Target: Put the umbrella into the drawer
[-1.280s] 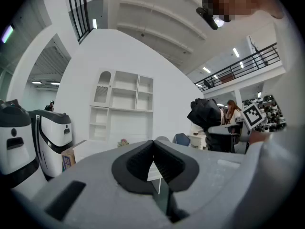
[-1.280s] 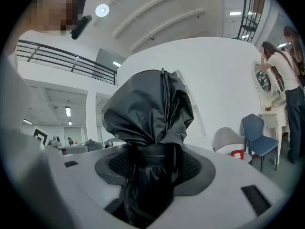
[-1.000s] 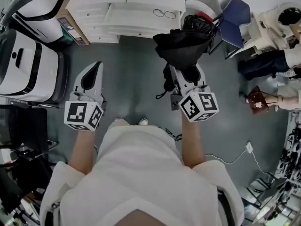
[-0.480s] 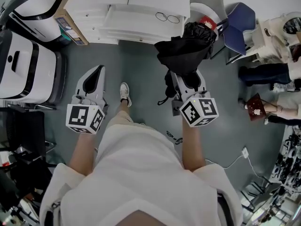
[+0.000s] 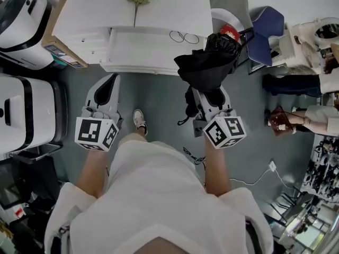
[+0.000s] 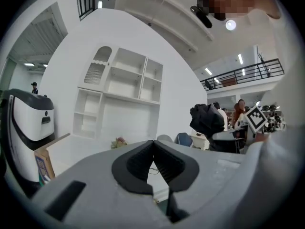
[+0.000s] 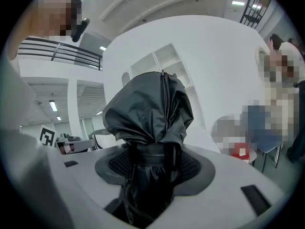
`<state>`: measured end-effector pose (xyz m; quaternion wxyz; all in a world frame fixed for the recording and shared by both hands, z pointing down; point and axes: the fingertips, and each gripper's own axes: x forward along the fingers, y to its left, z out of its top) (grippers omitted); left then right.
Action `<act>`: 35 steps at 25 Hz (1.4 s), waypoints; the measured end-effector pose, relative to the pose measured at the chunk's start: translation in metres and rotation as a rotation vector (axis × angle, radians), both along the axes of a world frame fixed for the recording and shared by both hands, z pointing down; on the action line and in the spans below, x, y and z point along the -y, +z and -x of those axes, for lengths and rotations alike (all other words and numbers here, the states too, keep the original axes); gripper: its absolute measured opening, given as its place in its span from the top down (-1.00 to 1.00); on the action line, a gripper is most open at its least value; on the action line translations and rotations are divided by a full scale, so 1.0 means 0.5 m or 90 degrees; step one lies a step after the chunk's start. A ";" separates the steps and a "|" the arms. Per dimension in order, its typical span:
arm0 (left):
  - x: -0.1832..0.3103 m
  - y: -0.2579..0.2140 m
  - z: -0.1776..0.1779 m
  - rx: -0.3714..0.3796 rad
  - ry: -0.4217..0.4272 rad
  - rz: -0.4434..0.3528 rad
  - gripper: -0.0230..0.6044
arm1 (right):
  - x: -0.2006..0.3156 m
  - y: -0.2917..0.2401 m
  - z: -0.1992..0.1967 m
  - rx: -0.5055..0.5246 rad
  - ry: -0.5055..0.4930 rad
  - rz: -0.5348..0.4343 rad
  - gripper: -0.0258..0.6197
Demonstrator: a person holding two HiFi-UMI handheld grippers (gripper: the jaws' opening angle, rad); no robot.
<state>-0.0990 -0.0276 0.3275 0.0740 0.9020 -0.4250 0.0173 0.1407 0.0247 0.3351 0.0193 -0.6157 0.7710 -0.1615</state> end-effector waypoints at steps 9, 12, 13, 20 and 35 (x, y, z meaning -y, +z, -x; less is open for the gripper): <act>0.218 0.012 -0.037 -0.025 0.051 0.025 0.88 | 0.148 0.018 0.006 -0.017 0.024 0.053 0.18; 0.257 0.020 -0.065 -0.024 0.052 0.034 0.88 | 0.195 0.033 -0.006 -0.017 0.011 0.065 0.18; 0.268 0.024 -0.075 -0.022 0.051 0.036 0.88 | 0.212 0.039 -0.012 -0.018 0.005 0.068 0.18; 0.340 0.026 -0.136 0.002 0.028 0.044 0.88 | 0.330 0.103 -0.038 -0.061 -0.070 0.102 0.18; 0.385 0.166 -0.077 0.069 -0.092 0.150 0.88 | 0.501 0.405 0.010 -0.232 -0.300 0.249 0.20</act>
